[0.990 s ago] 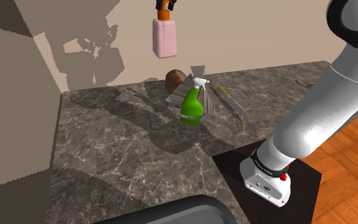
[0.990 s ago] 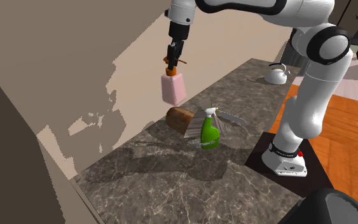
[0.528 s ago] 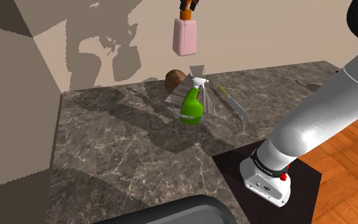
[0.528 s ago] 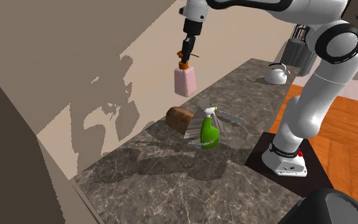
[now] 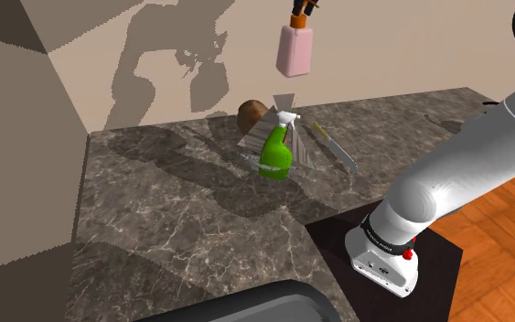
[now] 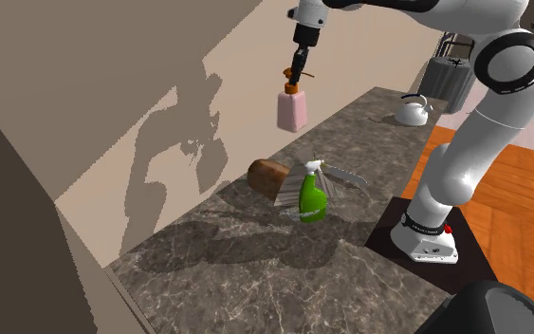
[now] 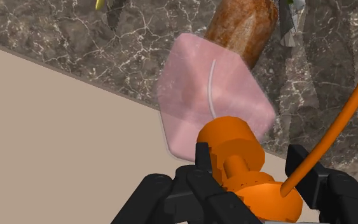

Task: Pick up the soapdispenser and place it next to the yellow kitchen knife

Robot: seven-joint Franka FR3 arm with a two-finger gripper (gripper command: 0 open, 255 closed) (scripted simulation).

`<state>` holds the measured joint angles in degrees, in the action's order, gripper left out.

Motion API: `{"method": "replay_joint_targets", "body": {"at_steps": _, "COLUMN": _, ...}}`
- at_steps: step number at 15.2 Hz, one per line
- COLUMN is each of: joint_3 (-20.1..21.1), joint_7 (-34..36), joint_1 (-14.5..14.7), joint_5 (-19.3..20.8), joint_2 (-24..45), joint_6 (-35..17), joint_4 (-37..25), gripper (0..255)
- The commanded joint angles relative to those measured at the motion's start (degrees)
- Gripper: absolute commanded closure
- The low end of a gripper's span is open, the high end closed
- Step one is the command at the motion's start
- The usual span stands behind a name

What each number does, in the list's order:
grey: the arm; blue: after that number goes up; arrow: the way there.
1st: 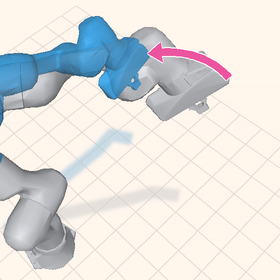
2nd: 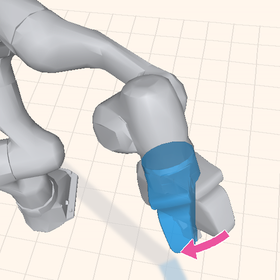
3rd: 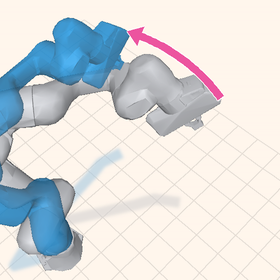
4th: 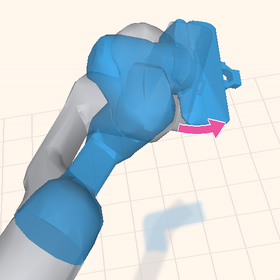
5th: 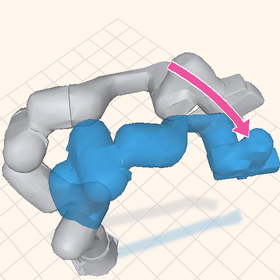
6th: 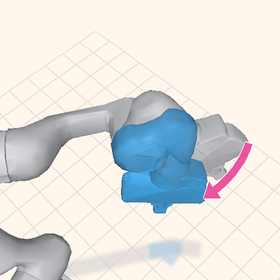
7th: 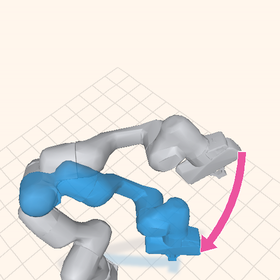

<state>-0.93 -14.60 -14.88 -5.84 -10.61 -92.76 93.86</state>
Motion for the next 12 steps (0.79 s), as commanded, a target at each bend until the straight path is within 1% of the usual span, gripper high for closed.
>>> {"method": "replay_joint_targets", "body": {"at_steps": 1, "joint_3": -1.7, "joint_7": -2.9, "joint_1": -1.1, "joint_5": -0.1, "joint_2": 0.0, "joint_6": 0.1, "joint_4": 0.2, "gripper": 255}}
{"method": "replay_joint_targets", "body": {"at_steps": 6, "joint_3": -6.1, "joint_7": -9.9, "joint_1": -3.8, "joint_5": -0.5, "joint_2": 0.3, "joint_6": 1.2, "joint_4": -0.4, "gripper": 255}}
{"method": "replay_joint_targets", "body": {"at_steps": 10, "joint_3": -10.0, "joint_7": -16.2, "joint_1": -6.3, "joint_5": -0.9, "joint_2": 1.8, "joint_6": 2.5, "joint_4": -2.4, "gripper": 255}}
{"method": "replay_joint_targets", "body": {"at_steps": 12, "joint_3": -10.0, "joint_7": -16.3, "joint_1": -6.3, "joint_5": -0.8, "joint_2": 1.2, "joint_6": 0.8, "joint_4": -0.1, "gripper": 255}}
